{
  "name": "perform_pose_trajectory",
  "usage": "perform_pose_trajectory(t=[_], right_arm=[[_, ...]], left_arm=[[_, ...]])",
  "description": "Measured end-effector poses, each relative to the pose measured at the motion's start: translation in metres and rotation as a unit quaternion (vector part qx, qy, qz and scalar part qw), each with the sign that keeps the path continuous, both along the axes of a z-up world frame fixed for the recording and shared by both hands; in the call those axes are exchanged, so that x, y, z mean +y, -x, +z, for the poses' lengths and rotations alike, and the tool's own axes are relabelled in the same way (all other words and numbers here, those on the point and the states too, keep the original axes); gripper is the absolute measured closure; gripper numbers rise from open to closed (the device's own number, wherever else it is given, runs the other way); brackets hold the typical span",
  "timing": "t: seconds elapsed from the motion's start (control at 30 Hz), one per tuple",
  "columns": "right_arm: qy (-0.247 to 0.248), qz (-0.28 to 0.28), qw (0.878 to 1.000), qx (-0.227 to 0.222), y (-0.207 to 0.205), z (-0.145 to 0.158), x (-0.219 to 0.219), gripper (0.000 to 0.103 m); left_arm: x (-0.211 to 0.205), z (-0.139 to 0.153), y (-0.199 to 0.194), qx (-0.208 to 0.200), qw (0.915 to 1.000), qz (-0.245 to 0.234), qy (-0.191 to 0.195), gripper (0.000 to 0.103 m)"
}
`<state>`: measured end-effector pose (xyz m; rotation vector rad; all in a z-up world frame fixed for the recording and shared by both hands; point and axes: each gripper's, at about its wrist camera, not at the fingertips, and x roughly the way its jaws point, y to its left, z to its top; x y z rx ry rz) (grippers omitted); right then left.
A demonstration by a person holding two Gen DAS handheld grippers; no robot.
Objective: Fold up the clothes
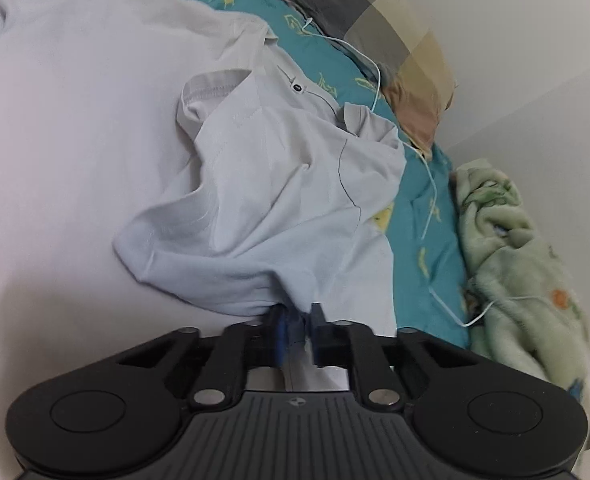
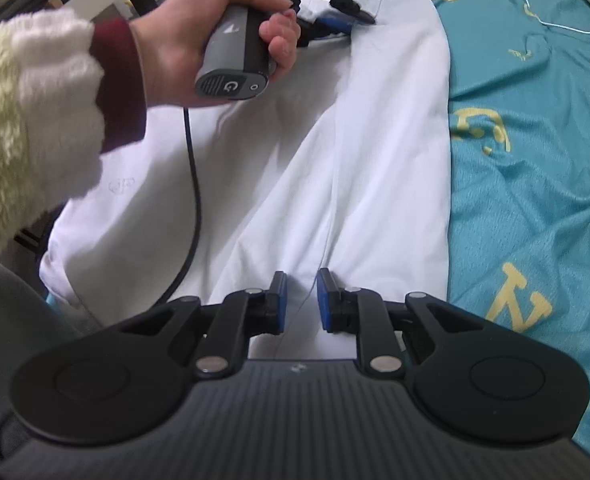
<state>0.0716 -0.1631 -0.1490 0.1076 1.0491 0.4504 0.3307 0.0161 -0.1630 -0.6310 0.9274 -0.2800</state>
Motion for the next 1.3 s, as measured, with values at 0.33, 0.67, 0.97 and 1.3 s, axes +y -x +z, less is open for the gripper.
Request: perform_pose_trajectory(t=[0.33, 0.67, 0.97, 1.3], right_arm=[[0.005, 0.019, 1.0, 0.0, -0.003, 0.002, 0.006, 0.084], [-0.04, 0.029, 0.993, -0.105, 0.002, 0.036, 0.003, 0.083], [-0.06, -0.031, 0.984, -0.167, 0.012, 0.06, -0.013, 0.082], [-0.077, -0.092, 0.969, -0.214, 0.02, 0.086, -0.028, 0.082]], left_arm=[[0.005, 0.007, 0.001, -0.019, 0.997, -0.019, -0.072, 0.092], [0.012, 0.059, 0.061, -0.085, 0.9828, -0.063, -0.152, 0.064], [0.027, 0.13, 0.172, -0.145, 0.9628, -0.089, -0.209, 0.022], [0.037, 0.158, 0.288, -0.203, 0.9462, -0.105, -0.229, 0.001]])
